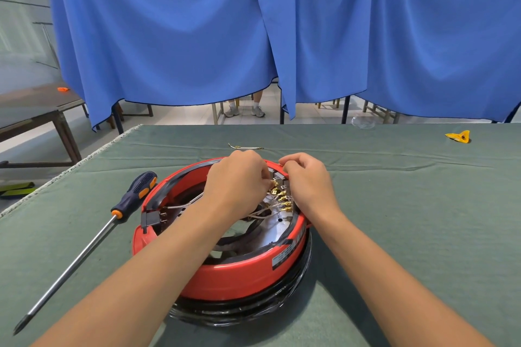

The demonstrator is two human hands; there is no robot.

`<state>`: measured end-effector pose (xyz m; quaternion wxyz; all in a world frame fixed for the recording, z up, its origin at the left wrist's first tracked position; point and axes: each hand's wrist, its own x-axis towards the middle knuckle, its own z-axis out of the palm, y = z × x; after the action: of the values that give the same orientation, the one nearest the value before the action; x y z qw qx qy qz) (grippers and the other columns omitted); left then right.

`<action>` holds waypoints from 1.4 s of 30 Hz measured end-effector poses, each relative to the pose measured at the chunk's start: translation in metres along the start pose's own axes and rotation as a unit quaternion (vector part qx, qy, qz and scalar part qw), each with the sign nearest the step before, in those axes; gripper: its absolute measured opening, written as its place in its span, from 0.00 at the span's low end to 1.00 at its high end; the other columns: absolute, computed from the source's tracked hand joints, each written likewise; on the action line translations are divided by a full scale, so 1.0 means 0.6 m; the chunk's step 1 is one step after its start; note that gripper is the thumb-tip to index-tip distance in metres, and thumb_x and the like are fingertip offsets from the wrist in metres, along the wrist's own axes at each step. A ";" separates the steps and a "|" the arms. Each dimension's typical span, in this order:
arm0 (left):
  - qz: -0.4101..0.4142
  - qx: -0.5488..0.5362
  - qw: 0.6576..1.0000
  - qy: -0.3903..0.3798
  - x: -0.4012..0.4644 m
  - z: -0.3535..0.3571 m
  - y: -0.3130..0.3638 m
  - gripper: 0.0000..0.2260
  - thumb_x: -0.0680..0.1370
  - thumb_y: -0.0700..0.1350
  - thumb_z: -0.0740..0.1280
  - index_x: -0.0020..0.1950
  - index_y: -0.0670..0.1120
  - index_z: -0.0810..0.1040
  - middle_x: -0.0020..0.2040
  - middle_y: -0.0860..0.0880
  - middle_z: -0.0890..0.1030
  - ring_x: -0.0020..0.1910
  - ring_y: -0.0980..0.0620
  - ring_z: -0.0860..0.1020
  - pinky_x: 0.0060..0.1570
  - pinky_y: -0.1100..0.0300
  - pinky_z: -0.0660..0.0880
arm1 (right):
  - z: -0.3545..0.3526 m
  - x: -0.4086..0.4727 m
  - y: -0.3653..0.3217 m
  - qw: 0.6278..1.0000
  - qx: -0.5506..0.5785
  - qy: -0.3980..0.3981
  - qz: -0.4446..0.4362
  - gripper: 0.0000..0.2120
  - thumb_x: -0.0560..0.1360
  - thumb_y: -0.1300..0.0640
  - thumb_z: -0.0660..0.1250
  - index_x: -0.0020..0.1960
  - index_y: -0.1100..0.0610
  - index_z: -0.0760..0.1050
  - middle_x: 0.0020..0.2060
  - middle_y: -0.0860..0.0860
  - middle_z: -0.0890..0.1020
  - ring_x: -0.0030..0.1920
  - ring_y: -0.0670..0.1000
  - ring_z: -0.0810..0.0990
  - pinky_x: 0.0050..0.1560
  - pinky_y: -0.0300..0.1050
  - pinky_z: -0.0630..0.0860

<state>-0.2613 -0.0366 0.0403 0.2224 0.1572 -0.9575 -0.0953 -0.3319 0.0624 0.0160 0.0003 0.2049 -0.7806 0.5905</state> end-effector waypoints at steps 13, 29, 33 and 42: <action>-0.023 -0.004 1.000 -0.017 0.002 -0.002 0.003 0.05 0.76 0.50 0.69 0.46 0.51 0.84 0.42 0.50 0.82 0.42 0.49 0.78 0.35 0.60 0.67 | 0.000 -0.001 0.000 1.000 -0.006 0.006 0.000 0.09 0.76 0.58 0.59 0.46 0.52 0.78 0.39 0.46 0.80 0.43 0.47 0.77 0.36 0.41 0.68; -0.028 -0.019 0.999 -0.027 0.001 -0.003 0.002 0.05 0.76 0.49 0.69 0.46 0.50 0.84 0.40 0.50 0.82 0.39 0.49 0.78 0.36 0.59 0.70 | 0.000 -0.003 -0.002 1.000 -0.001 0.001 0.005 0.09 0.75 0.59 0.59 0.47 0.53 0.78 0.41 0.48 0.81 0.44 0.50 0.79 0.41 0.42 0.70; -0.029 -0.016 0.999 -0.030 0.001 -0.003 0.002 0.05 0.76 0.49 0.69 0.46 0.50 0.84 0.41 0.50 0.82 0.40 0.48 0.78 0.37 0.58 0.71 | 0.000 -0.003 -0.002 1.000 0.000 0.001 0.005 0.09 0.76 0.59 0.59 0.47 0.53 0.78 0.40 0.47 0.81 0.44 0.49 0.79 0.40 0.42 0.70; -0.033 -0.019 0.999 -0.010 0.002 0.000 0.004 0.07 0.76 0.50 0.68 0.44 0.49 0.83 0.40 0.50 0.82 0.39 0.49 0.78 0.36 0.59 0.68 | 0.000 -0.004 -0.002 1.000 -0.003 0.000 0.004 0.09 0.76 0.58 0.59 0.48 0.53 0.78 0.41 0.48 0.81 0.43 0.49 0.78 0.39 0.42 0.69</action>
<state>-0.2631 -0.0347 0.0413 0.2120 0.1833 -0.9521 -0.1219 -0.3292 0.0629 0.0165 -0.0014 0.2022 -0.7830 0.5882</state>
